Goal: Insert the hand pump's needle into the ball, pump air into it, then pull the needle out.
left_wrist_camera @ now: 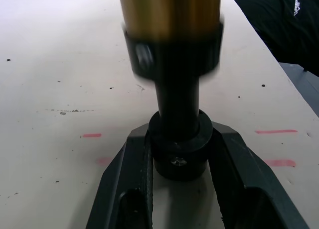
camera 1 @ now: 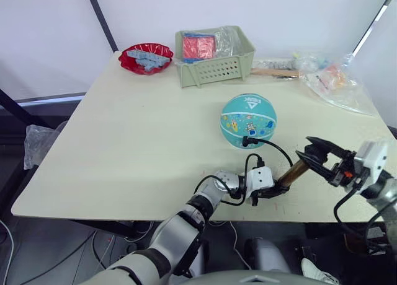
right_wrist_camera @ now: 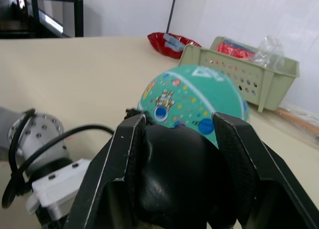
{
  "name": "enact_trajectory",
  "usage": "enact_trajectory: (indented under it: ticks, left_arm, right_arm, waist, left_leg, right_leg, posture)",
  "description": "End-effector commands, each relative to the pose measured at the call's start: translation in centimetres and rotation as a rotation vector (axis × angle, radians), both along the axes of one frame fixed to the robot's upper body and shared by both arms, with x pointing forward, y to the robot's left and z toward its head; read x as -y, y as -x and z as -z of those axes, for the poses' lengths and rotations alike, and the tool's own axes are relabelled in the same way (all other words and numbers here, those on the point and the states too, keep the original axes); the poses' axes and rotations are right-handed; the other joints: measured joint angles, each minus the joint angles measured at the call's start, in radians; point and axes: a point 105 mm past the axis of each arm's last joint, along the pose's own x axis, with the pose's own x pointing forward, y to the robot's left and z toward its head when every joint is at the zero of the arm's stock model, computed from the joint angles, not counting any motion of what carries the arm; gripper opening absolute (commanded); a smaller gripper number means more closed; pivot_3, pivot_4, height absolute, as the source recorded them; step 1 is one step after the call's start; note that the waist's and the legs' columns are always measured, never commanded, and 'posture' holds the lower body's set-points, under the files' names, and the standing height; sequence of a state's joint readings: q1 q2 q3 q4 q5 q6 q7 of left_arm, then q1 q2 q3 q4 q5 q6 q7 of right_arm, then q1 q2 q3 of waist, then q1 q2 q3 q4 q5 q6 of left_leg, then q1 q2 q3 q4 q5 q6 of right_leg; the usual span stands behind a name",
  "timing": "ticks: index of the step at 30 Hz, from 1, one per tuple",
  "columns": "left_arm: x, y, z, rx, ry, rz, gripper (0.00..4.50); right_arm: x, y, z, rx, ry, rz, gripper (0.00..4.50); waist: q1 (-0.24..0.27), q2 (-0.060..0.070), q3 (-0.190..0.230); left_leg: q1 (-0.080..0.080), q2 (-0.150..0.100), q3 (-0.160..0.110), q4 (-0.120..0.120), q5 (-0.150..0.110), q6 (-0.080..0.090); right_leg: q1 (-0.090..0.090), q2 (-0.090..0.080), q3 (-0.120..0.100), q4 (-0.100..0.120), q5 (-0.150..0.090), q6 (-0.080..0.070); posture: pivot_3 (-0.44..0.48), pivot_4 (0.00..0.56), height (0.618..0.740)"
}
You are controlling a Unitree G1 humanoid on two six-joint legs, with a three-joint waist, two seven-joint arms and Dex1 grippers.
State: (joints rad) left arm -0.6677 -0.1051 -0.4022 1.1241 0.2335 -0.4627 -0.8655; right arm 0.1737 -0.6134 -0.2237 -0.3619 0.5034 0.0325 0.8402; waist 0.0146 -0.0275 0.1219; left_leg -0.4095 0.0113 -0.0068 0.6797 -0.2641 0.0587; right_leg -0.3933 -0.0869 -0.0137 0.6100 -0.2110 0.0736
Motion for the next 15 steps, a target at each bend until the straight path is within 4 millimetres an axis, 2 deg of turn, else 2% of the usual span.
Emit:
enact_trajectory:
  ticks: [1, 6, 11, 15]
  left_arm:
    - [-1.9, 1.5, 3.2, -0.076, -0.134, 0.034, 1.08]
    - [-1.9, 1.5, 3.2, -0.075, -0.135, 0.038, 1.08]
    - [-2.0, 1.5, 3.3, -0.074, -0.138, 0.037, 1.08]
    - [-2.0, 1.5, 3.3, -0.074, -0.139, 0.036, 1.08]
  right_arm:
    - [0.9, 0.2, 4.4, -0.154, 0.061, 0.054, 1.63]
    - [0.2, 0.0, 3.6, -0.12, 0.032, 0.027, 1.63]
    - [0.8, -1.1, -1.0, 0.001, -0.015, 0.018, 1.63]
    - [1.7, -1.7, -4.8, 0.085, -0.025, 0.015, 1.63]
  waist:
    - [0.0, 0.002, 0.0]
    - [0.0, 0.002, -0.001]
    - [0.0, 0.005, 0.001]
    - [0.0, 0.013, 0.006]
  left_leg:
    - [0.0, 0.0, 0.0, 0.0, 0.0, 0.0]
    - [0.0, 0.0, 0.0, 0.0, 0.0, 0.0]
    - [0.0, 0.0, 0.0, 0.0, 0.0, 0.0]
    - [-0.002, -0.001, 0.001, 0.0, 0.0, 0.0]
  right_leg:
    - [0.0, 0.0, 0.0, 0.0, 0.0, 0.0]
    - [0.0, 0.0, 0.0, 0.0, 0.0, 0.0]
    - [-0.001, 0.0, 0.0, 0.0, 0.0, -0.001]
    - [-0.002, -0.001, 0.001, 0.0, 0.001, -0.001]
  posture:
    - [0.0, 0.15, 0.74]
    - [0.0, 0.15, 0.74]
    - [0.0, 0.15, 0.74]
    - [0.0, 0.15, 0.74]
